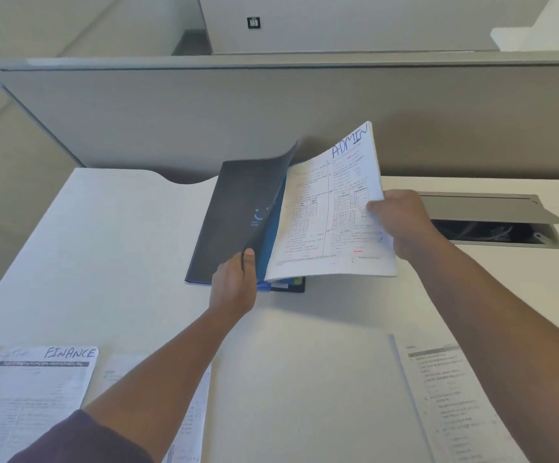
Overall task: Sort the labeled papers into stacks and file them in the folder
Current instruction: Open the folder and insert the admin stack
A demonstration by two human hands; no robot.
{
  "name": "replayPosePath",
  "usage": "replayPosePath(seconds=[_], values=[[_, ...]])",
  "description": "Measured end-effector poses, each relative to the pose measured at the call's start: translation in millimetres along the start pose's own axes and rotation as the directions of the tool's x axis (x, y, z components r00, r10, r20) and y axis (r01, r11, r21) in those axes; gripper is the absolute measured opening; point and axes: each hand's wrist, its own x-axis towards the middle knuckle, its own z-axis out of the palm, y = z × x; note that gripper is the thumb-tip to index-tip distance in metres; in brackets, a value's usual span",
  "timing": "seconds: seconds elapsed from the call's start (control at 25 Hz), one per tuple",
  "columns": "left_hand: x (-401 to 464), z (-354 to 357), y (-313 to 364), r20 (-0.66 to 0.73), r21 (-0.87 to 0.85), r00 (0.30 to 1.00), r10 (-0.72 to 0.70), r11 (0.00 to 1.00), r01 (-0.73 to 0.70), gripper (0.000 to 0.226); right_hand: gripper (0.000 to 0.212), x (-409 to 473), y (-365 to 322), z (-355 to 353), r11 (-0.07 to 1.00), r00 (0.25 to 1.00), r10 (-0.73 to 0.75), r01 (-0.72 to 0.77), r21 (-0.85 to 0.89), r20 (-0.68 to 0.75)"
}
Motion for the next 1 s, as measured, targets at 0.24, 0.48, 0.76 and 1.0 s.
replayPosePath(seconds=[0.24, 0.48, 0.76, 1.0], values=[[3, 4, -5, 0.042, 0.054, 0.998, 0.036, 0.998, -0.038, 0.048, 0.023, 20, -15, 23, 0.999, 1.000, -0.022, 0.022, -0.050, 0.005], [0, 2, 5, 0.091, 0.152, 0.990, 0.104, 0.982, -0.117, 0.050, 0.025, 22, -6, 46, 0.997, 0.999, -0.034, 0.032, -0.069, -0.026], [-7, -3, 23, 0.163, 0.215, 0.980, 0.111, 0.966, -0.145, 0.055, 0.021, 10, 9, 66, 0.999, 1.000, -0.010, 0.010, -0.037, 0.010], [-12, -14, 36, 0.197, 0.218, 0.965, 0.175, 0.952, -0.217, 0.053, 0.024, 7, 12, 98, 1.000, 1.000, 0.011, -0.011, -0.018, 0.022]])
